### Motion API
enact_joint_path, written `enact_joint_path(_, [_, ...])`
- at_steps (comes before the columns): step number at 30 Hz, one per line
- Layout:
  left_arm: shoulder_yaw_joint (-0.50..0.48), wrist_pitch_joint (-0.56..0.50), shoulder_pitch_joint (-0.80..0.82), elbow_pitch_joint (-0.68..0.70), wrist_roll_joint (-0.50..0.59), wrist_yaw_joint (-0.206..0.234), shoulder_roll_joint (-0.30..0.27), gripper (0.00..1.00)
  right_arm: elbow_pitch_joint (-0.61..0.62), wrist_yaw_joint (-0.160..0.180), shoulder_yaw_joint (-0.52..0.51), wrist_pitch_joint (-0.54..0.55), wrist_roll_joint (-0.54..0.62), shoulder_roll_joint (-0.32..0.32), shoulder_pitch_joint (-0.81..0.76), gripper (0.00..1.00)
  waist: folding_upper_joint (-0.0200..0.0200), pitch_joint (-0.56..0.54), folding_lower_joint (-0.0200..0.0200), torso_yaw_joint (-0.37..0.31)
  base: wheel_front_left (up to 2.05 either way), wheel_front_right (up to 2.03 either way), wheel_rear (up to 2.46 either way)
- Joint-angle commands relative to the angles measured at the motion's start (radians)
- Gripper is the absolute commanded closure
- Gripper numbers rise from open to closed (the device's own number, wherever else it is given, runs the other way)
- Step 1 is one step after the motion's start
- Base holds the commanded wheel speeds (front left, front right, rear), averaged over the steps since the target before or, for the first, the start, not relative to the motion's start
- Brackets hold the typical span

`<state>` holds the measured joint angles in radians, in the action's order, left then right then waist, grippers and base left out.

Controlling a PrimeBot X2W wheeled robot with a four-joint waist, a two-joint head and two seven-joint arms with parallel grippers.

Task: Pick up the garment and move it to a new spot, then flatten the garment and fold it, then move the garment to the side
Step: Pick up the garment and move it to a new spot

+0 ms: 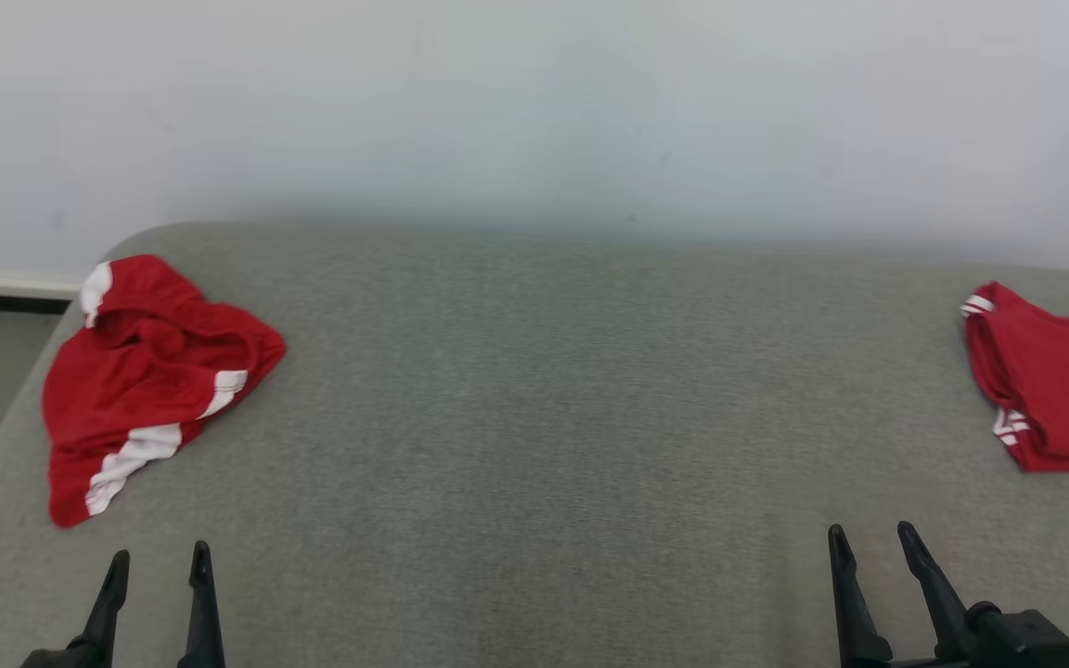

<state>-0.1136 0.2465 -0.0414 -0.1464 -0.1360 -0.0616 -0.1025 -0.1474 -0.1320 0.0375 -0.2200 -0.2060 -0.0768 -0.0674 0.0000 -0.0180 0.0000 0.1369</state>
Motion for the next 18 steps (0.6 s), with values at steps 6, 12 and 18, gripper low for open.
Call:
enact_joint_path(6, [-0.014,-0.011,-0.002,0.018,-0.015,0.018,-0.015,0.0,-0.019,0.002,0.004,-0.008,-0.01,0.012,-0.003,0.0,0.0,0.002,0.0,0.173,0.0,0.0,0.0])
enact_joint_path(12, [-0.023,-0.012,-0.003,0.02,-0.023,0.027,-0.023,0.0,-0.032,0.002,0.01,-0.011,-0.01,0.014,0.013,0.0,0.0,0.012,0.0,0.271,0.0,0.0,0.0])
enact_joint_path(18, [-0.026,-0.008,-0.003,0.019,-0.031,0.035,-0.023,0.0,-0.034,0.002,0.018,-0.01,-0.008,0.013,0.021,0.0,0.0,0.024,0.0,0.332,0.0,0.0,0.0])
